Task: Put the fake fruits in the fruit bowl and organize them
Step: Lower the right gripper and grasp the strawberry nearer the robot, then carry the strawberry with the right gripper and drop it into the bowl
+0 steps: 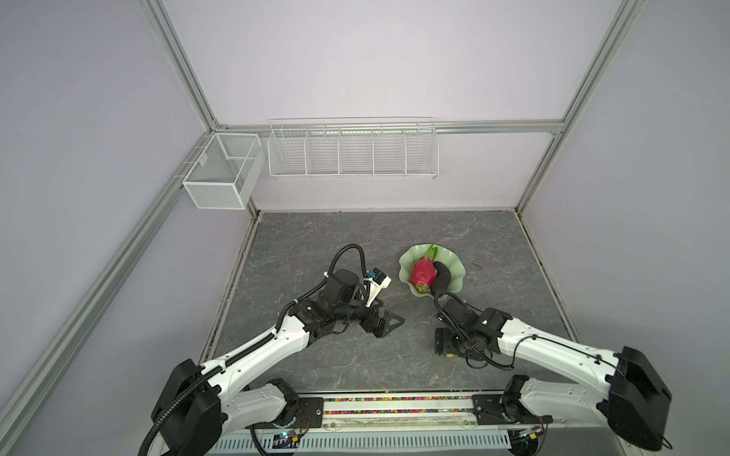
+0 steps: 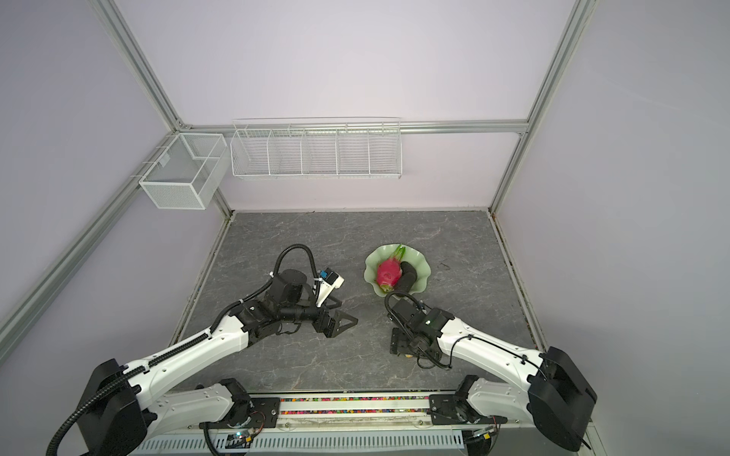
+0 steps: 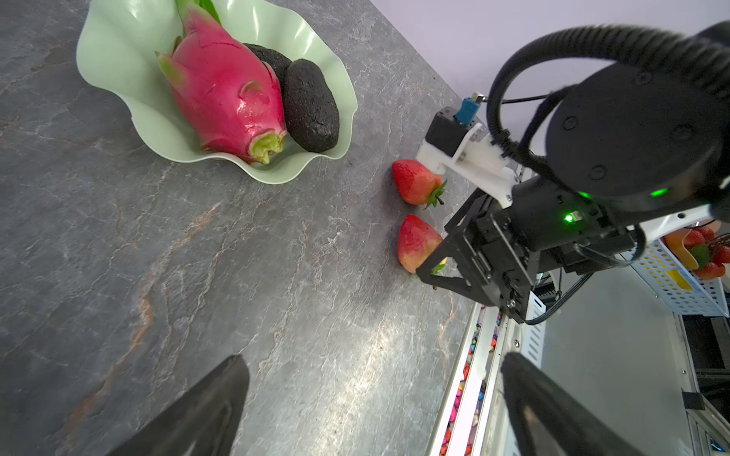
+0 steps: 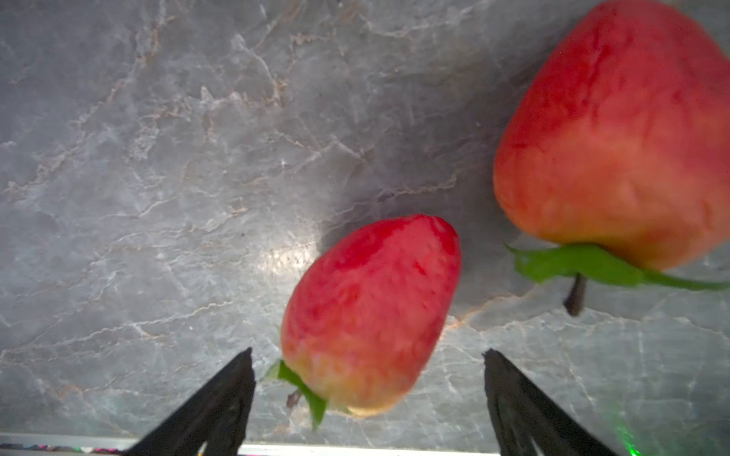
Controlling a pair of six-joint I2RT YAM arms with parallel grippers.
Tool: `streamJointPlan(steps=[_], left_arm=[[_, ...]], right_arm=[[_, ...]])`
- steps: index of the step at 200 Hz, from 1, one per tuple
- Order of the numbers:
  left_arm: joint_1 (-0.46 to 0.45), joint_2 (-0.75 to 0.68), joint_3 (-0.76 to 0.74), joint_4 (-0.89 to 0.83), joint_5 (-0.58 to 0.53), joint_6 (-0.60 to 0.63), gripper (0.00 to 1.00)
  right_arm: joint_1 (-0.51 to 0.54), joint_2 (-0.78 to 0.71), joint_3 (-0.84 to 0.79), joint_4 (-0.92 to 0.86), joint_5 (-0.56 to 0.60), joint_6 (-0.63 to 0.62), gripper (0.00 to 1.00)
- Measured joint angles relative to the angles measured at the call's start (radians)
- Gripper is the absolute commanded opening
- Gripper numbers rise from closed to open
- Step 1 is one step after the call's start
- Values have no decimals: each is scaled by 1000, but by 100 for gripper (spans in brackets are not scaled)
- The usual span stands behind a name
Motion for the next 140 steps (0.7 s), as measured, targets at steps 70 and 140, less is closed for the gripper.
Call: streamJointPlan(steps=[70, 140], left_arm=[[0, 4, -8, 44, -10, -7, 99], [0, 22, 3, 59, -55, -11, 99]], right_arm=[[0, 98, 0, 92, 13, 13, 61], [-93, 98, 144, 19, 19, -95, 53]])
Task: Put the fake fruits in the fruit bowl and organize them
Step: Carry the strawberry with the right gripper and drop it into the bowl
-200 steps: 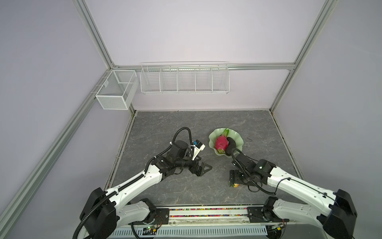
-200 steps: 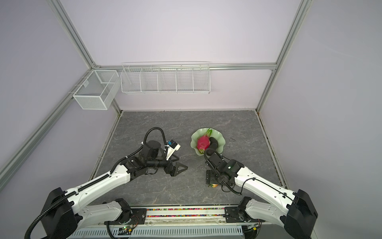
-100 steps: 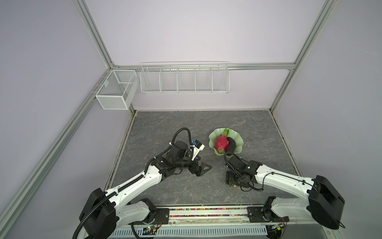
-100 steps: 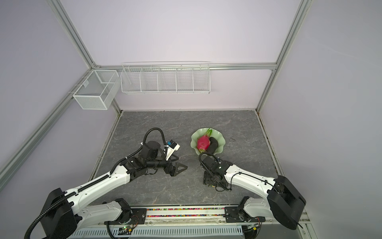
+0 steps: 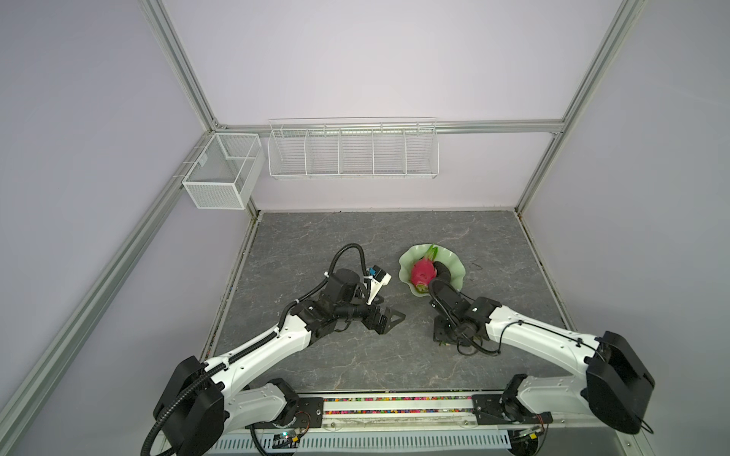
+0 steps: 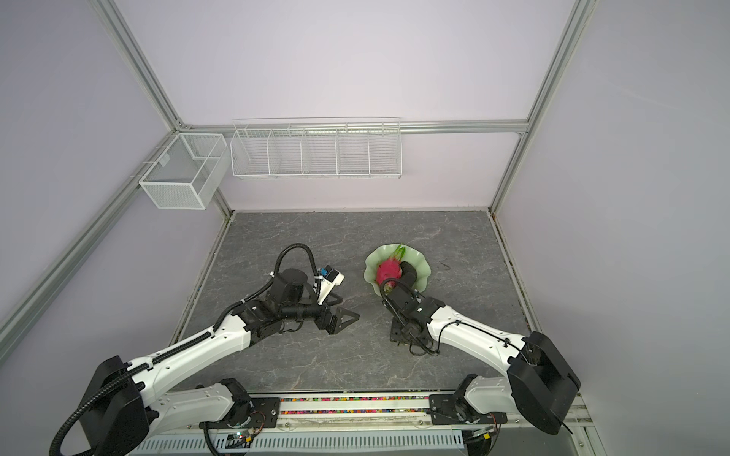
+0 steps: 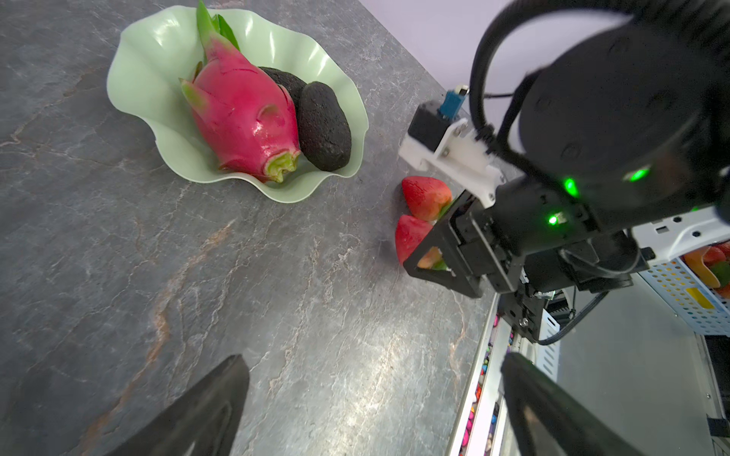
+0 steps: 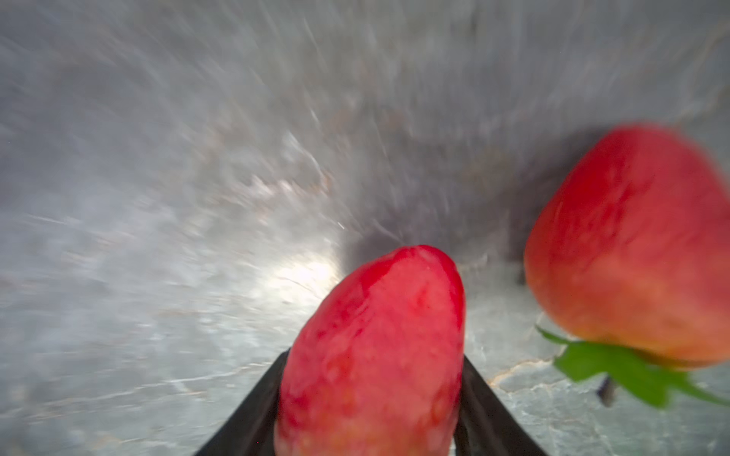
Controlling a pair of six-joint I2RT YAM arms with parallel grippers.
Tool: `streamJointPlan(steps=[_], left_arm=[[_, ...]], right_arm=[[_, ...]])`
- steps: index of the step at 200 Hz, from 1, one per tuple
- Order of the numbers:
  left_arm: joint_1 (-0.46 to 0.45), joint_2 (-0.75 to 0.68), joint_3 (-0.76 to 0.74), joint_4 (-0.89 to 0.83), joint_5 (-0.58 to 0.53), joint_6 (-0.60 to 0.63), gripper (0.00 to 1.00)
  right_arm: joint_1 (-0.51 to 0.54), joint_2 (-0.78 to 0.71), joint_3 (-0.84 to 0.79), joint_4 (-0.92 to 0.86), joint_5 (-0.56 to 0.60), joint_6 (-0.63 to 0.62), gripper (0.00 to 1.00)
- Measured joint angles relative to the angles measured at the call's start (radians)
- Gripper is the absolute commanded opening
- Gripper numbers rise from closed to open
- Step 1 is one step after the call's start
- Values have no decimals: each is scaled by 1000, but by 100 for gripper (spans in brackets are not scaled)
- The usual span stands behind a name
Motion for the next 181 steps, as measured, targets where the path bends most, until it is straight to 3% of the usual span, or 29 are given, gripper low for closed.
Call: streamJointPlan(steps=[42, 74, 131, 181], left_arm=[[14, 42, 75, 21, -140, -15, 99], [41, 128, 150, 40, -219, -28, 99], [51, 242, 236, 68, -282, -63, 99], [51, 243, 236, 90, -305, -79, 99]], right_arm=[[-238, 11, 285, -72, -60, -213, 53], [-378, 140, 448, -65, -133, -348, 53], [-462, 500, 642, 46, -252, -444, 54], [-483, 663, 767, 94, -282, -458, 55]])
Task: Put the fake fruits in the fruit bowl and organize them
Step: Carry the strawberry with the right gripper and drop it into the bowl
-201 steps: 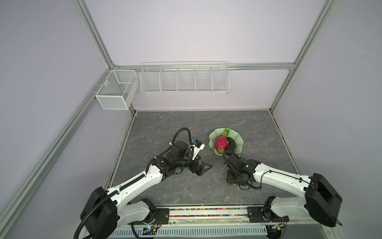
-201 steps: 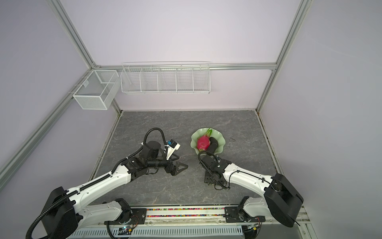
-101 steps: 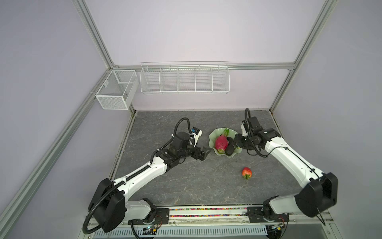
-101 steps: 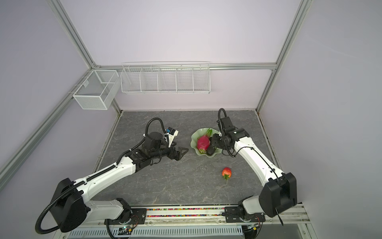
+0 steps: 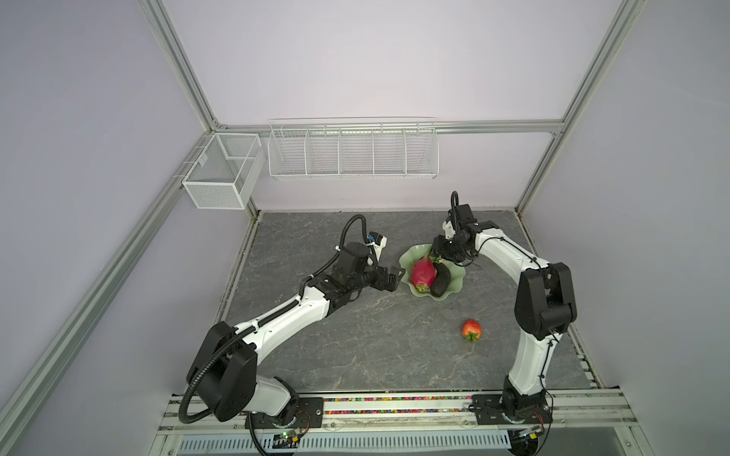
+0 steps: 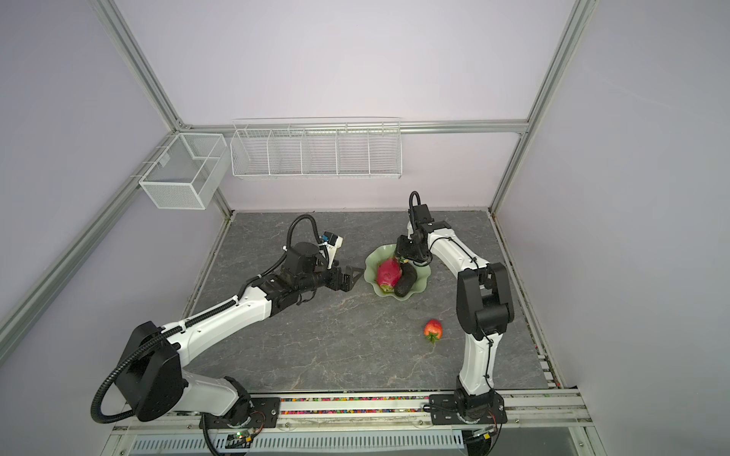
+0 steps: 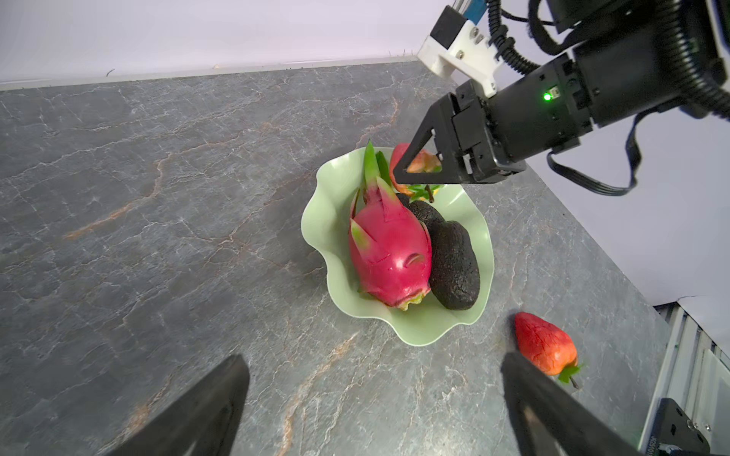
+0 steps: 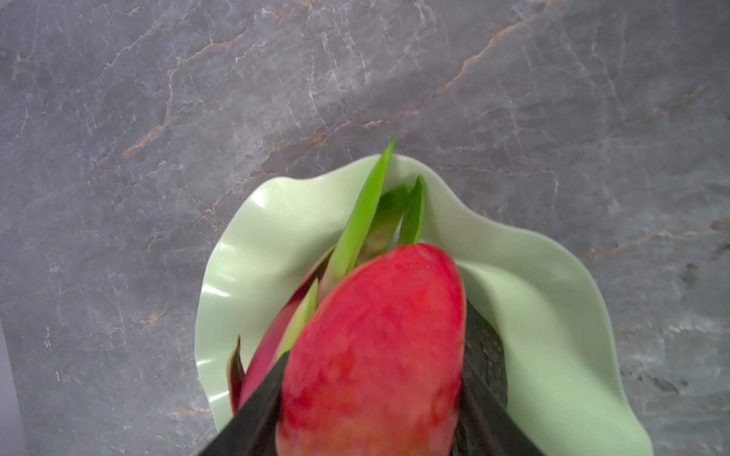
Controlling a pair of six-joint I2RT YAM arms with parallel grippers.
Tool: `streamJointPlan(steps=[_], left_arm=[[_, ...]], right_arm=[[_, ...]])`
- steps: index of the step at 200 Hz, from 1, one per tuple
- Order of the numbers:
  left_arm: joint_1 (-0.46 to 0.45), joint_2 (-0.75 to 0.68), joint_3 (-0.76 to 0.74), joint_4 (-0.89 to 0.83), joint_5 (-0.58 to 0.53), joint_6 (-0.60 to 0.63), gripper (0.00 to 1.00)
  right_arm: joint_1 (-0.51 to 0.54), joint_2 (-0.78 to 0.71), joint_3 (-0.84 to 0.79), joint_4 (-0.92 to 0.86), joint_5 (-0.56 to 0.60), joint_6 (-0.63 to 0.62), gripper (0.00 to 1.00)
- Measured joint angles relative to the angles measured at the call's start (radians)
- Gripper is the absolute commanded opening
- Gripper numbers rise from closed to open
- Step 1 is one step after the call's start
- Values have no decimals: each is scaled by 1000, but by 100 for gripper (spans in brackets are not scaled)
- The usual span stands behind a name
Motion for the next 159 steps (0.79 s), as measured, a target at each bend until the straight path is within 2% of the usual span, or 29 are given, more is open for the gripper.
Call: streamJointPlan(steps=[31, 70, 107, 136, 159], left_arm=[[0, 0, -2, 2, -5, 0, 99], [3, 0, -2, 5, -6, 0, 99], [5, 0, -2, 7, -1, 0, 99], [5, 0, -10, 25, 14, -1, 99], [5, 0, -24, 36, 60, 1, 99]], right_arm=[[-5, 52, 20, 6, -14, 0, 58], [-5, 63, 34, 6, -21, -7, 74], [-5, 56, 32, 6, -19, -15, 79], [-5, -12, -11, 2, -6, -14, 80], [-5, -156, -115, 9, 22, -8, 80]])
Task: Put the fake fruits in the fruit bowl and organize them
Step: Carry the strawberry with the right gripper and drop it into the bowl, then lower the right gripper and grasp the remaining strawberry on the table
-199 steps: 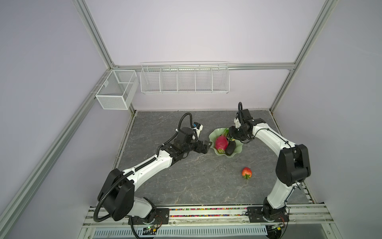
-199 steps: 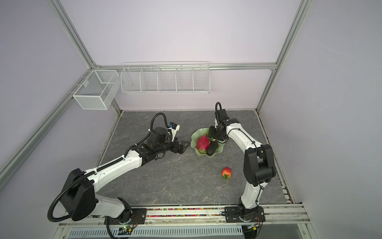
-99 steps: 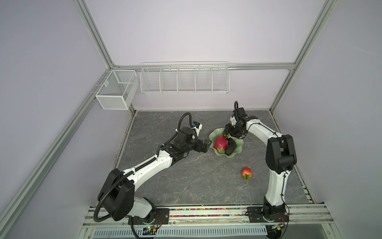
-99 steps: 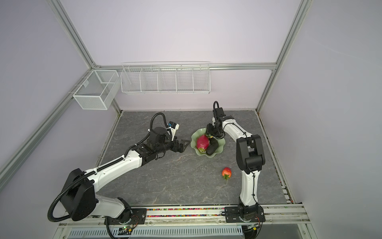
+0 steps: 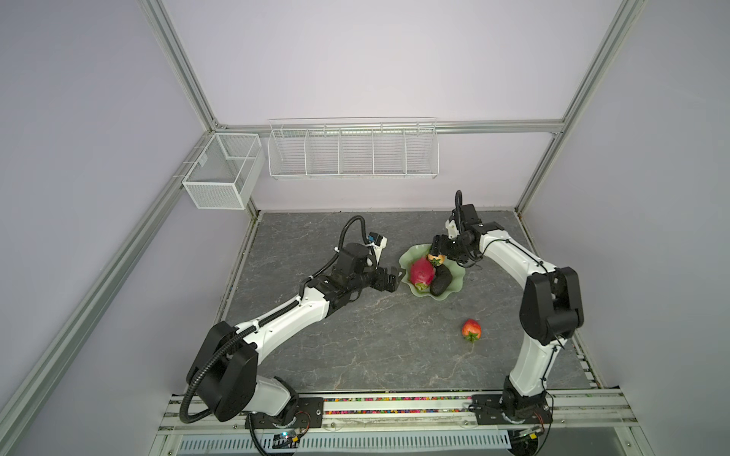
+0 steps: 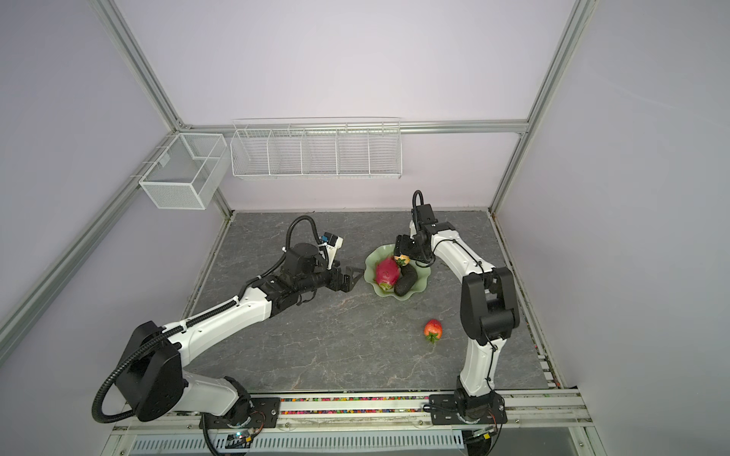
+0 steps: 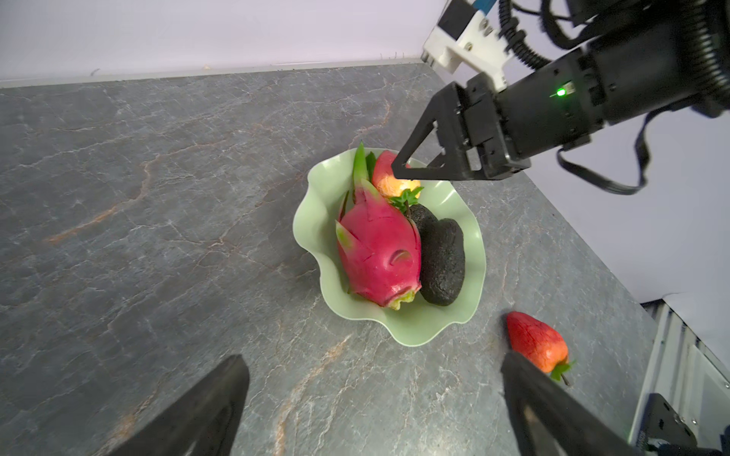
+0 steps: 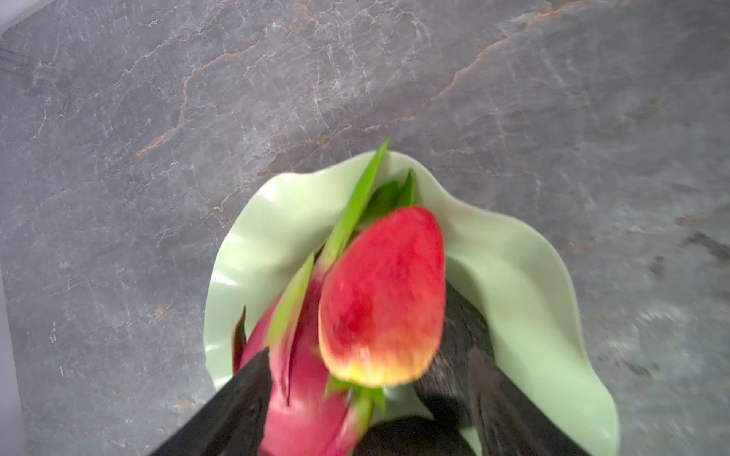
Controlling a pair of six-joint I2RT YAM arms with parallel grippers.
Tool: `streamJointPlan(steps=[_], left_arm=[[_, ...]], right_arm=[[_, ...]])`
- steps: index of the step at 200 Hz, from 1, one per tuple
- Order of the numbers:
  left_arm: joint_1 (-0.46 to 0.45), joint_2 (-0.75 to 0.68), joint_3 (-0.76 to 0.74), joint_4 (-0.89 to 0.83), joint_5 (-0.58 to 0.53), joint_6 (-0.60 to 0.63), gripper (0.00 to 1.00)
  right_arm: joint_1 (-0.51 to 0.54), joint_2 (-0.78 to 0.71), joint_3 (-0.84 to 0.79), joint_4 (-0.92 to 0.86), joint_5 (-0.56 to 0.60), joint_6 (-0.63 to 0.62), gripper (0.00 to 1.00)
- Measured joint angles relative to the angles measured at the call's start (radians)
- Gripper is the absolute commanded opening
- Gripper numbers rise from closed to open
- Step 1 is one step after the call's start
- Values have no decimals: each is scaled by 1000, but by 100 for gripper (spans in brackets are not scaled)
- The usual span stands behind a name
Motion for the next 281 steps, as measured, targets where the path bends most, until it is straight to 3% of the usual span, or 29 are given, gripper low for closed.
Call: streamJointPlan(steps=[52, 93, 151, 242, 281], left_arm=[[0, 0, -92, 148, 270, 1, 99], [-1, 0, -136, 239, 383, -9, 99], [-2, 0, -135, 238, 430, 8, 99], [-34, 0, -135, 222, 444, 30, 99], [-85, 4, -118, 139, 414, 92, 99]], right_arm=[[4, -421, -369, -79, 134, 93, 80], [40, -587, -597, -215, 209, 204, 80], [134, -523, -634, -259, 255, 269, 80], [143, -425, -658, -194, 275, 275, 72], [143, -383, -660, -156, 271, 269, 60]])
